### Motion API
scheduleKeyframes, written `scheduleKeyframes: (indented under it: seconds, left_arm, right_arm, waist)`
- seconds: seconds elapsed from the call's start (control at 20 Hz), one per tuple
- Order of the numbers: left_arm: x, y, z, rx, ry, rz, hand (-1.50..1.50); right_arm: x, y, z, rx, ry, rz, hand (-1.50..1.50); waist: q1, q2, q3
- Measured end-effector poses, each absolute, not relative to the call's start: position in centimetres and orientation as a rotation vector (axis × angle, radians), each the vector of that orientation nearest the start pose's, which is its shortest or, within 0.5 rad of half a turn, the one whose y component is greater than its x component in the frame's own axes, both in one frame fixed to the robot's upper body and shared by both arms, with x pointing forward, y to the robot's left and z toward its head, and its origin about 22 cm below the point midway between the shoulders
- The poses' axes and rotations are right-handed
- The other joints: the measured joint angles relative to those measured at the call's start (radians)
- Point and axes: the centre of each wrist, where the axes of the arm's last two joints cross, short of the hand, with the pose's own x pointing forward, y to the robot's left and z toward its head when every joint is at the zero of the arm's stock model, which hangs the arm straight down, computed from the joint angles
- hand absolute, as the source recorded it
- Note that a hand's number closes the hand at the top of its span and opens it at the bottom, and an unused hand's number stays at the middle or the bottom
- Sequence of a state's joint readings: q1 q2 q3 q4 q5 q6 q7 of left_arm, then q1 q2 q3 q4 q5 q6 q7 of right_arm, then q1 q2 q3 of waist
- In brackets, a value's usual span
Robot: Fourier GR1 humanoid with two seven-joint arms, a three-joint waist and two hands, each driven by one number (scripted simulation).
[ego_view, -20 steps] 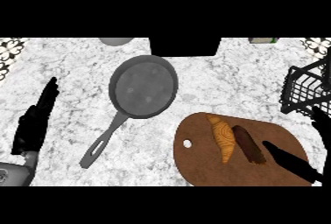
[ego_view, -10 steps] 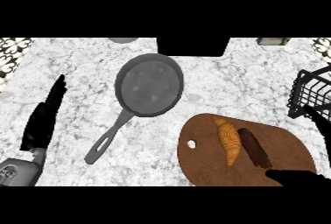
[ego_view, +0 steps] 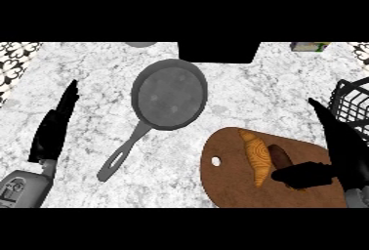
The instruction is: Pick the croissant from the cutting board and place it in the tiered basket
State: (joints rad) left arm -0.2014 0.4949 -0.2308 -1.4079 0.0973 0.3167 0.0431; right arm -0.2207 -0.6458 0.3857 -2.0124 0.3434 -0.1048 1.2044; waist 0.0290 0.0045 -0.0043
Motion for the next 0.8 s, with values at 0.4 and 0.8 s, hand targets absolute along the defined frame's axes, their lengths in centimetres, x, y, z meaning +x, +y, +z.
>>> scheduleKeyframes:
  seconds: [0.4,0.8]
  left_arm:
    - [28.1,28.7,3.0,0.421,-1.539,-0.247,0.0]
    - [27.8,29.6,2.9,0.435,-1.533,-0.234,0.0]
  right_arm:
    - [25.5,-20.0,12.9,-0.796,-0.881,0.591,-1.5]
    - [26.0,-18.2,11.6,-0.793,-0.849,0.647,-1.5]
  waist:
    - [-0.009,-0.004,0.001]
    - [-0.022,-0.007,0.002]
